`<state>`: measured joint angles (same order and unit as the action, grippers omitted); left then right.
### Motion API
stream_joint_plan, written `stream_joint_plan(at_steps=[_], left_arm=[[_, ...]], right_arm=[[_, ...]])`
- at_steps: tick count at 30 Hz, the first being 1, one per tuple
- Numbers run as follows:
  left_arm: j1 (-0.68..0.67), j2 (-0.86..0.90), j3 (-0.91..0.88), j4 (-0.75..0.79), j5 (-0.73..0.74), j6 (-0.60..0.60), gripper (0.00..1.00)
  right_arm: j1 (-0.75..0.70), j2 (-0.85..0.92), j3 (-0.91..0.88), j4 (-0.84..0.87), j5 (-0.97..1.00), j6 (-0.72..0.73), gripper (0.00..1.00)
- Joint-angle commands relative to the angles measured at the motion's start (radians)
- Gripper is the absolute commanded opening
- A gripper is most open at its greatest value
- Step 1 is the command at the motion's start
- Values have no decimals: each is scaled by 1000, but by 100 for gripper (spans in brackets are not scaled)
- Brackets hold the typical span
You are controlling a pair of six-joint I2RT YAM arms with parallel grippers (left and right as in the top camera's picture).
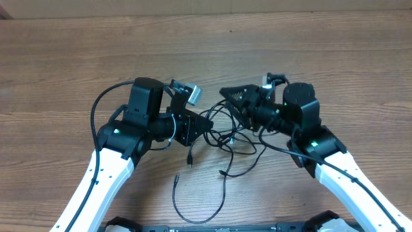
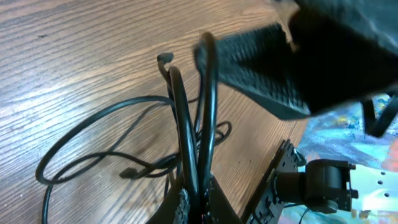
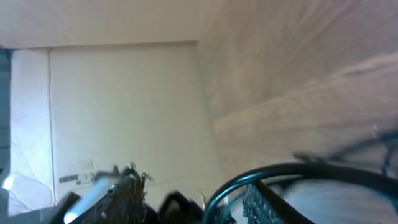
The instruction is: Untangle cables
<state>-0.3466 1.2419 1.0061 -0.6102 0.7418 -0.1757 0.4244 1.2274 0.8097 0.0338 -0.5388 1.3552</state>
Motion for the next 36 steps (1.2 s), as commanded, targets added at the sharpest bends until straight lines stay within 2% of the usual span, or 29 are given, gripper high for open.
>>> stream_joint_plan(at_steps=[1, 9, 11, 14, 22, 24, 27, 28, 31, 32, 36], left_arm=[[-2, 0, 10, 1, 76, 56, 4], [-3, 0, 10, -1, 87, 90, 5], [-8, 0, 10, -8, 87, 108, 4], [-19, 0, 10, -20, 86, 132, 4], [-55, 0, 10, -18, 77, 198, 4], [-54, 0, 10, -19, 30, 198, 4], [-54, 0, 10, -40, -73, 198, 4], [-54, 0, 10, -51, -105, 196, 5], [-53, 0, 10, -80, -202, 174, 5], [-53, 0, 10, -90, -251, 150, 9], [-53, 0, 10, -130, -454, 26, 12]], right_arm=[[8, 52, 14, 50, 47, 80, 50], [15, 127, 14, 149, 44, 167, 49], [15, 129, 14, 204, 45, 167, 38], [15, 130, 14, 284, 56, 163, 28], [74, 130, 14, 290, 38, 147, 29], [95, 130, 14, 290, 45, 120, 26], [102, 130, 14, 281, 92, 7, 7], [102, 130, 14, 264, 119, -40, 4], [93, 130, 14, 190, 205, -129, 4], [89, 130, 14, 169, 226, -155, 4], [48, 127, 15, 137, 223, -270, 4]])
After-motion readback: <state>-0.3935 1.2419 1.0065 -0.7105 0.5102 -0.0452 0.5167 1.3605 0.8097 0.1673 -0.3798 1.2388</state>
